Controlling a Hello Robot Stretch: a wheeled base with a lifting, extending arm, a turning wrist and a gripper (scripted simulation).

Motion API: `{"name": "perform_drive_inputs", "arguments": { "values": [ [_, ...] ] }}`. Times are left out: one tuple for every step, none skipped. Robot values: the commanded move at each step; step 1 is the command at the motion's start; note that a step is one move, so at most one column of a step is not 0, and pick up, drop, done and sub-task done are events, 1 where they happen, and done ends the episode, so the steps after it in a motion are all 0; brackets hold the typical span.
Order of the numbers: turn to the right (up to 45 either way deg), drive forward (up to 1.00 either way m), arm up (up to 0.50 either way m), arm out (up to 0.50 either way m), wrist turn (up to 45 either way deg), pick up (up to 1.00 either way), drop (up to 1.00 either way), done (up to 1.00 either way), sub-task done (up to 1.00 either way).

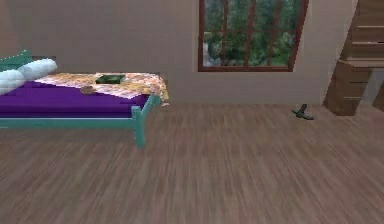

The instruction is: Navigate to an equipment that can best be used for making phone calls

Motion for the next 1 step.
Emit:
{"name": "perform_drive_inputs", "arguments": {
  "values": [
    [0.0,0.35,0.00,0.00,0.0,0.00,0.00,0.00,0.00]
  ]
}}
